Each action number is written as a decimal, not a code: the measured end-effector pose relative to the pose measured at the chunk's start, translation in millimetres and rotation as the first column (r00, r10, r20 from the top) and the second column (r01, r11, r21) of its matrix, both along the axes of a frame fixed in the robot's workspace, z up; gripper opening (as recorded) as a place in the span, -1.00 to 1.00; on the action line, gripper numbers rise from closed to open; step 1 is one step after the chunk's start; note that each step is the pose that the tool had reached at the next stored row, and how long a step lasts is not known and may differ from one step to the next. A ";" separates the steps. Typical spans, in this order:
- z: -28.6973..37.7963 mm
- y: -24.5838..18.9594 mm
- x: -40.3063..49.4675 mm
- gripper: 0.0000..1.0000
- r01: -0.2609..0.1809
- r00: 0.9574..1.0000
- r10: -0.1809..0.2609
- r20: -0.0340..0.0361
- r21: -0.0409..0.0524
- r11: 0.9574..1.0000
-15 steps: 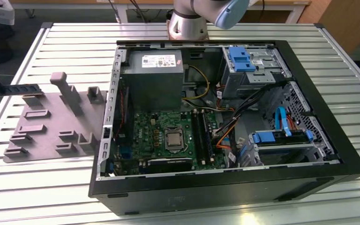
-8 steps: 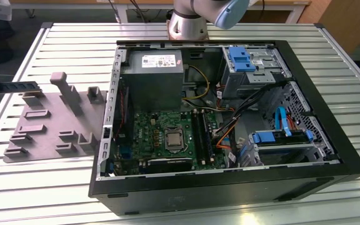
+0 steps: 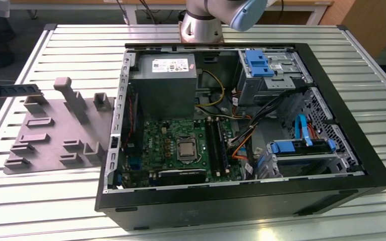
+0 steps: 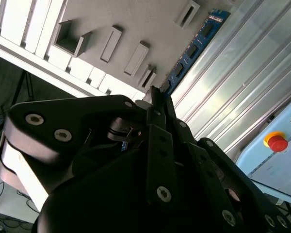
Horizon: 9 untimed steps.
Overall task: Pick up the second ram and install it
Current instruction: 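Pick up the second ram and move it above second insertion slot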
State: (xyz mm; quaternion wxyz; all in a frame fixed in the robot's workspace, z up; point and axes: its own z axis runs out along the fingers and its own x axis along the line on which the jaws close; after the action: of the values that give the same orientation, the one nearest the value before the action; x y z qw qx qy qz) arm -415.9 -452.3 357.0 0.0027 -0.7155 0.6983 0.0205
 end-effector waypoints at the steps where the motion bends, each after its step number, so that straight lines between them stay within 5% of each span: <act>1: 0.9 0.1 0.0 -0.72 0.000 1.000 0.000 0.000 0.000 1.000; 9: 8.4 0.9 0.0 -0.72 0.001 1.000 -0.001 0.000 0.000 1.000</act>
State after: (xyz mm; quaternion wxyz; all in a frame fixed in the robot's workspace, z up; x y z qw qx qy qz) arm -415.9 -451.3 365.4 0.0027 -0.7153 0.6985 0.0204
